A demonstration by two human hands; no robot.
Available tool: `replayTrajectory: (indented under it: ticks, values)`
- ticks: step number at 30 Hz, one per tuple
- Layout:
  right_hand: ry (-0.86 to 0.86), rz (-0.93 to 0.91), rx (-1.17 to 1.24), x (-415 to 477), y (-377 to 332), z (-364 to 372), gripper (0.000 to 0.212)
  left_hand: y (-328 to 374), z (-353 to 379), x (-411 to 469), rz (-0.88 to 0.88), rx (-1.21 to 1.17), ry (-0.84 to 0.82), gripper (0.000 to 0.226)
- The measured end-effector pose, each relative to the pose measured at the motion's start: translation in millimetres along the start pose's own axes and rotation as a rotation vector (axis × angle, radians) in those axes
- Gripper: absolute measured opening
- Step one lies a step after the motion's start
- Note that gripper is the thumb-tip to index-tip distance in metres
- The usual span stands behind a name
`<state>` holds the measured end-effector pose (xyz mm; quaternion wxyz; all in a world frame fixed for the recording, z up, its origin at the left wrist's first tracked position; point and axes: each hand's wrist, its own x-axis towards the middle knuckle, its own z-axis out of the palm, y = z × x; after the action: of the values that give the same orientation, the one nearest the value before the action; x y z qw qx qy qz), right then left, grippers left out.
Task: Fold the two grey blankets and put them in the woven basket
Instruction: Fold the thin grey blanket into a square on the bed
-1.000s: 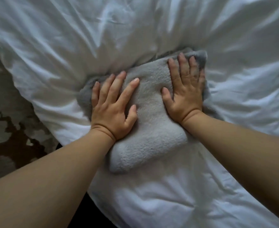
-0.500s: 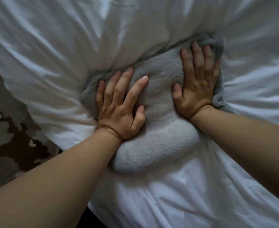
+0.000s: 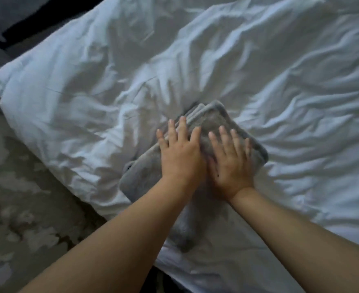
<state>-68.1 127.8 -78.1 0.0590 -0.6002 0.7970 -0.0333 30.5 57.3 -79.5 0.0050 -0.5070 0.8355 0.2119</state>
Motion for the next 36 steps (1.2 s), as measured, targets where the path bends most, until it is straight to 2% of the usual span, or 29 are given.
replayTrajectory:
  ticks: [2, 4, 6, 7, 9, 12, 16, 21, 29, 33, 36]
  values:
    - [-0.032, 0.043, -0.022, -11, 4, 9, 0.057, 10, 8, 21, 0.218, 0.033, -0.047, 0.056]
    - [-0.033, 0.313, 0.024, -10, 15, 23, 0.055, -1, 22, 41, 0.320, 0.087, -0.111, 0.054]
    - [-0.044, 0.603, 0.083, -1, 31, 41, 0.052, -23, 35, 55, 0.346, 0.070, -0.123, 0.054]
    - [-0.059, 0.675, 0.109, 2, 36, 51, 0.051, -34, 40, 57, 0.359, 0.048, -0.117, 0.054]
    - [-0.051, 0.689, 0.135, 8, 37, 72, 0.052, -50, 50, 60, 0.407, 0.004, -0.082, 0.055]
    - [0.074, 0.673, 0.122, 13, 35, 101, 0.055, -59, 74, 67, 0.472, -0.073, 0.004, 0.057]
    - [0.197, 0.594, 0.073, 14, 48, 142, 0.055, -63, 115, 76, 0.465, -0.082, 0.129, 0.058]
    - [0.270, 0.555, 0.037, 15, 52, 162, 0.057, -65, 133, 80, 0.450, -0.044, 0.187, 0.056]
    - [0.284, 0.584, 0.114, 11, 48, 145, 0.056, -57, 115, 73, 0.413, -0.056, 0.127, 0.061]
    - [0.082, 0.667, 0.143, 6, 40, 103, 0.054, -46, 76, 63, 0.363, 0.022, 0.011, 0.062]
    - [0.026, 0.816, 0.248, -5, 27, 65, 0.055, -39, 49, 56, 0.373, 0.028, -0.107, 0.058]
